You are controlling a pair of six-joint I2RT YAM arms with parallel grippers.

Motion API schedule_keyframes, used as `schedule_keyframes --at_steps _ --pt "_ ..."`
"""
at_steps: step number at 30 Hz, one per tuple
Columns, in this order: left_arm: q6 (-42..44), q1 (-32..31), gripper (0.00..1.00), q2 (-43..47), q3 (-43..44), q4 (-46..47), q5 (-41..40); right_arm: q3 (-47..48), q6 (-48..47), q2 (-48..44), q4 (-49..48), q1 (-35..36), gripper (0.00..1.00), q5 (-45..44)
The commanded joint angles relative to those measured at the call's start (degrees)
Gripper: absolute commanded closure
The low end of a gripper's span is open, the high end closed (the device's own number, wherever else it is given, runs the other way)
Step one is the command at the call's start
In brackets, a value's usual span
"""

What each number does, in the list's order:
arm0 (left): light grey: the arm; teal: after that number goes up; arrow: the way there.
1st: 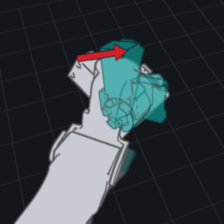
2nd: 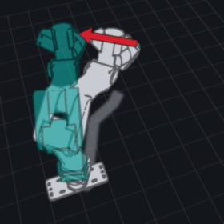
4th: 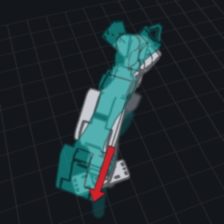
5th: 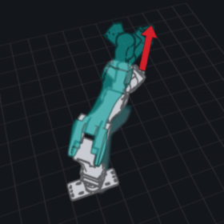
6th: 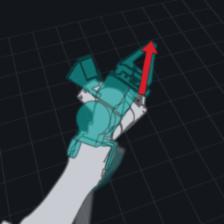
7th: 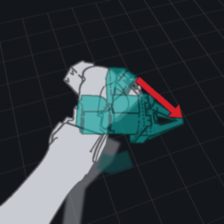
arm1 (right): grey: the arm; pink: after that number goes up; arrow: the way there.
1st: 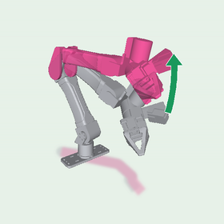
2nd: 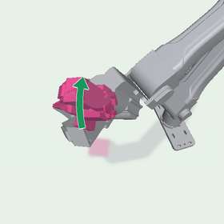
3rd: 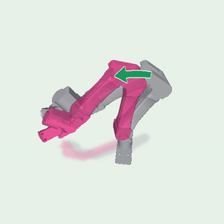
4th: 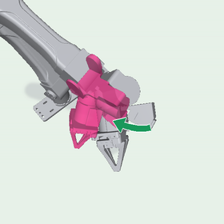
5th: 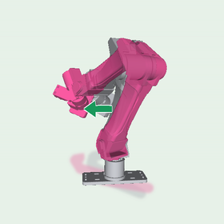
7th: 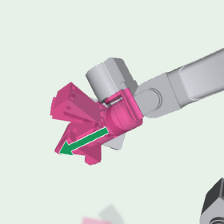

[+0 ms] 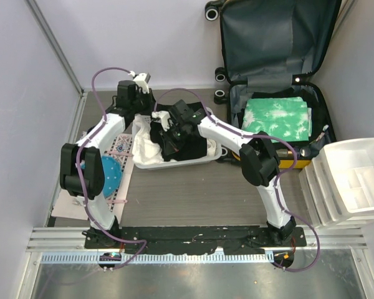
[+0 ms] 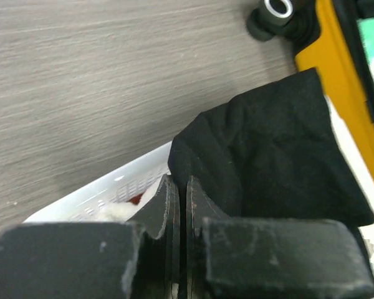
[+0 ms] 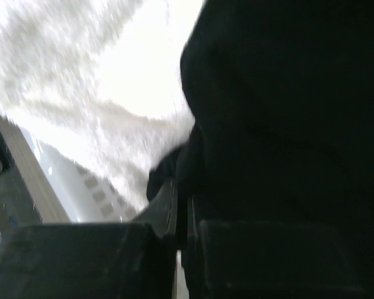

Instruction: Open, take out, and arrange the luggage

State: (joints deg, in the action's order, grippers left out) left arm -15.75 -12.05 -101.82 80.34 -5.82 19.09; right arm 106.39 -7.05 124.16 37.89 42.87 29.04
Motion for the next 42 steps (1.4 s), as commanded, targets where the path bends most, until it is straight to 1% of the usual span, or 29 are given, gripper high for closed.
schedule_keyframes --at_steps 1,4,5,7,8,9,10,11,12,13,14,16,17,19,20,21,22,24,25,28,29,30,33,34,35,37,38,39,42 --pt "4.94 1.15 1.00 -0.13 -0.71 -0.50 -1.51 4.36 2.74 -1.38 -3.17 1.25 1.00 0.14" --pt "5.29 1.24 1.00 -0.13 -0.53 -0.94 -1.51 4.35 3.27 -1.81 -3.17 1.69 0.99 1.63" --pt "5.20 1.33 1.00 0.04 -0.44 -1.12 -1.60 4.44 3.18 -2.16 -3.17 1.69 0.95 1.98" --pt "4.85 1.51 1.00 0.83 -0.18 -1.38 -2.47 5.49 3.44 -3.21 -3.09 1.60 0.65 2.08" --pt "4.76 1.68 0.98 1.18 0.34 -1.47 -2.74 6.02 3.62 -4.61 -3.17 1.08 0.54 2.25" --pt "4.67 1.86 0.81 1.36 0.70 -1.82 -2.83 7.07 3.80 -5.41 -3.35 0.64 0.42 2.43" --pt "4.67 2.29 0.68 2.06 1.14 -2.60 -2.83 7.77 4.14 -6.20 -3.26 0.20 0.38 2.17" --pt "4.59 2.56 0.58 2.41 2.10 -3.22 -3.18 8.39 4.15 -7.78 -3.09 -1.11 0.37 2.08" --pt "4.50 2.82 0.39 2.76 2.54 -4.10 -3.79 9.53 4.24 -8.49 -2.91 -1.91 0.36 2.08" --pt "4.06 3.26 0.33 3.12 3.07 -5.41 -4.23 10.06 4.76 -9.28 -2.56 -2.87 0.36 2.34" --pt "3.97 3.53 0.24 3.82 3.86 -5.95 -4.50 10.59 5.20 -10.94 -2.12 -4.19 0.36 2.86" --pt "3.36 4.75 0.12 4.78 4.22 -5.96 -4.50 9.98 5.38 -13.40 -1.68 -8.58 0.35 3.57" --pt "3.44 5.19 0.01 5.83 4.39 -5.52 -4.50 9.37 4.77 -14.46 -0.81 -10.25 0.35 3.22" --pt "4.23 5.99 0.00 6.28 5.26 -5.51 -4.68 7.70 3.37 -17.54 1.21 -16.31 0.35 2.17" --pt "4.84 6.16 0.00 6.11 7.10 -5.86 -5.03 7.00 -0.30 -18.42 4.35 -18.42 0.35 0.95" --pt "5.63 6.34 0.00 5.76 8.16 -7.60 -4.94 4.99 -2.07 -20.17 5.95 -23.05 0.35 -0.46" --pt "6.34 6.34 0.00 5.50 9.39 -8.49 -4.85 3.75 -4.35 -21.14 7.62 -25.36 0.36 -2.73" --pt "8.01 6.34 0.00 5.05 12.38 -9.99 -1.19 -0.54 -10.84 -22.81 12.55 -30.11 0.36 -5.29" --pt "8.01 6.25 0.00 5.05 12.74 -9.82 0.14 -2.13 -12.88 -24.65 13.87 -34.65 0.36 -7.05" --pt "6.61 5.73 0.00 5.05 12.39 -8.06 4.45 -8.20 -21.40 -27.12 17.91 -40.48 0.36 -12.41" --pt "6.35 5.46 0.00 5.05 12.30 -7.80 5.42 -11.09 -23.08 -27.56 18.62 -41.02 0.36 -16.25" --pt "6.34 5.20 0.01 4.88 12.21 -7.36 6.73 -12.07 -23.62 -27.91 18.54 -41.98 0.36 -16.99" --pt "7.65 2.22 0.00 4.61 11.69 -6.40 7.45 -12.70 -21.35 -27.48 18.10 -44.19 0.36 -16.82" --pt "8.01 1.60 0.00 4.61 11.34 -6.13 6.93 -12.96 -18.21 -27.39 17.05 -44.02 0.36 -17.34" --pt "8.19 0.99 0.00 4.53 11.25 -5.95 6.40 -13.13 -16.70 -26.87 14.35 -43.32 0.37 -17.78" --pt "7.84 -0.42 0.00 4.26 11.16 -5.69 5.87 -13.57 -12.40 -25.99 11.43 -41.13 0.41 -23.12" --pt "7.49 -0.77 0.00 4.17 11.16 -5.69 5.78 -13.92 -11.42 -24.85 9.68 -38.94 0.45 -25.50" --pt "7.23 -1.13 0.00 4.26 11.07 -5.69 5.69 -14.28 -11.06 -24.49 9.05 -37.79 0.46 -28.48" --pt "4.77 -1.22 0.00 4.17 10.46 -5.51 4.55 -16.47 -10.88 -24.75 6.68 -33.93 0.46 -30.88"
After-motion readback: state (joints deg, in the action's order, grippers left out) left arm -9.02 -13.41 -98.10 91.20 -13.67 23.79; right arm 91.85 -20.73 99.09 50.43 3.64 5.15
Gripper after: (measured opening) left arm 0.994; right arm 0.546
